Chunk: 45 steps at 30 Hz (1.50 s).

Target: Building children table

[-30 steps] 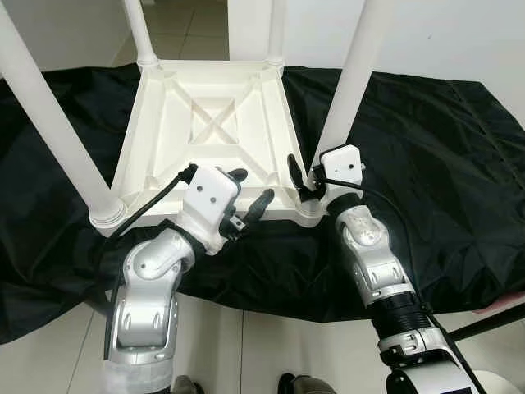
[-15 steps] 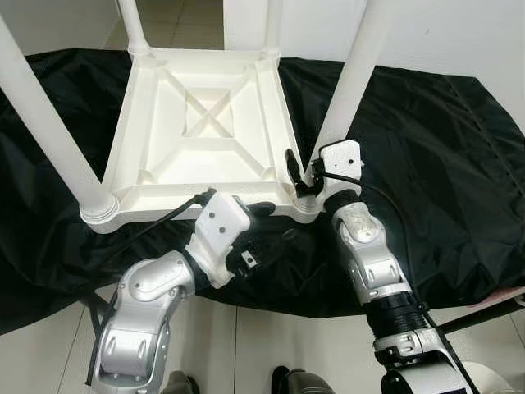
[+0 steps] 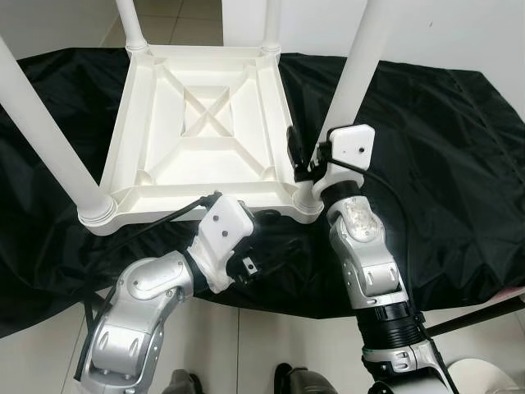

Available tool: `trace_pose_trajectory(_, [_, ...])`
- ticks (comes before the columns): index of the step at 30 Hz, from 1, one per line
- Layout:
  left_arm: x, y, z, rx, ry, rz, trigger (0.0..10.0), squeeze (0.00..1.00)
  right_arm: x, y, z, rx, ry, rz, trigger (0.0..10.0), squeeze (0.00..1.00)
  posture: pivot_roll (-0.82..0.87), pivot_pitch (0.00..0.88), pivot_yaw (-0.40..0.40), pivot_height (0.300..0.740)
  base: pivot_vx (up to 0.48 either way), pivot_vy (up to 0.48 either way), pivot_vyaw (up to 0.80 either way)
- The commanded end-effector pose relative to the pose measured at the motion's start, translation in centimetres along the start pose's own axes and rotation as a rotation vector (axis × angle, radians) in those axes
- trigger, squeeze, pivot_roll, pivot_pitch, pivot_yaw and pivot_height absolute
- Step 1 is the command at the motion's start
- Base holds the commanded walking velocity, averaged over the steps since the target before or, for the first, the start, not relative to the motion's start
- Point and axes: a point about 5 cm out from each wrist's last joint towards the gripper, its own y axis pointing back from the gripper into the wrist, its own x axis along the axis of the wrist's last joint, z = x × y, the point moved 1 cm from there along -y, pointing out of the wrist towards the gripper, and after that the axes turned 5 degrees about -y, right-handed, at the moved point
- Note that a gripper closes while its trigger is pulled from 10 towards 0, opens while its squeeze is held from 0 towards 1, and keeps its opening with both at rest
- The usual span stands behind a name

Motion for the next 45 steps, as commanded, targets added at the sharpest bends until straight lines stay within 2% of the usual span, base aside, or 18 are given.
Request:
trace_pose_trajectory(1, [-0.04,-0.09,0.53,-0.067,0.008,0.003,10.0,0.0,-0.02,0.21,0.45,-0.039,-0.026,-0.013,10.0,0.0,-0.06,0.145,0.009,0.74,0.0,0.0,0.0])
trace_pose_trajectory(5, [0.07,-0.2,0.38,-0.072,-0.001,0.005,10.0,0.0,0.13,0.22,0.23,-0.035,-0.052,-0.018,10.0,0.0,-0.06,0.141,0.011,0.74,0.0,0.0,0.0])
trace_pose_trajectory(6, [0.12,-0.25,0.32,-0.073,-0.003,0.007,10.0,0.0,0.16,0.23,0.1,-0.033,-0.058,-0.021,4.3,0.0,-0.05,0.14,0.012,0.74,0.0,0.0,0.0])
trace_pose_trajectory(7, [0.15,-0.27,0.28,-0.073,-0.004,0.007,10.0,0.0,0.18,0.23,0.01,-0.031,-0.061,-0.022,4.3,0.0,-0.05,0.14,0.012,0.74,0.0,0.0,0.0])
trace_pose_trajectory(8, [0.15,-0.25,0.26,-0.075,-0.009,0.004,10.0,0.0,0.21,0.27,-0.11,-0.033,-0.065,-0.03,10.0,0.0,-0.05,0.134,0.013,0.74,0.0,0.0,0.0])
trace_pose_trajectory(31, [0.2,-0.33,0.51,-0.089,-0.016,0.004,10.0,0.0,-0.27,0.33,-0.19,-0.062,-0.094,-0.08,10.0,0.0,-0.04,0.112,0.008,0.74,0.0,0.0,0.0])
trace_pose_trajectory(32, [0.2,-0.34,0.53,-0.089,-0.015,0.004,10.0,0.0,-0.29,0.33,-0.2,-0.062,-0.092,-0.081,9.0,0.0,-0.04,0.111,0.008,0.74,0.0,0.0,0.0])
trace_pose_trajectory(33, [0.2,-0.34,0.53,-0.089,-0.015,0.004,10.0,0.0,-0.29,0.33,-0.2,-0.062,-0.092,-0.081,9.0,0.0,-0.04,0.111,0.008,0.74,0.0,0.0,0.0])
trace_pose_trajectory(34, [0.21,-0.34,0.53,-0.089,-0.015,0.004,10.0,0.0,-0.4,0.3,-0.06,-0.075,-0.089,-0.086,10.0,0.0,-0.04,0.111,0.006,0.74,0.0,0.0,0.0])
trace_pose_trajectory(40, [0.17,-0.38,0.58,-0.091,-0.013,0.004,10.0,0.0,-0.37,0.19,0.18,-0.093,-0.069,-0.082,10.0,0.0,-0.04,0.111,0.006,0.74,0.0,0.0,0.0])
trace_pose_trajectory(41, [0.16,-0.39,0.59,-0.092,-0.013,0.004,10.0,0.0,-0.29,0.11,0.13,-0.088,-0.074,-0.078,9.3,0.0,-0.04,0.111,0.006,0.74,0.0,0.0,0.0])
trace_pose_trajectory(42, [0.16,-0.39,0.59,-0.092,-0.013,0.004,10.0,0.0,-0.29,0.11,0.13,-0.088,-0.074,-0.078,9.3,0.0,-0.04,0.111,0.006,0.74,0.0,0.0,0.0])
trace_pose_trajectory(43, [0.15,-0.4,0.59,-0.093,-0.012,0.005,10.0,0.0,-0.25,0.01,0.24,-0.098,-0.073,-0.078,10.0,0.0,-0.04,0.109,0.006,0.74,0.0,0.0,0.0])
trace_pose_trajectory(45, [0.16,-0.43,0.58,-0.093,-0.012,0.005,10.0,0.0,-0.19,-0.1,0.42,-0.107,-0.074,-0.076,10.0,0.0,-0.04,0.108,0.006,0.74,0.0,0.0,0.0])
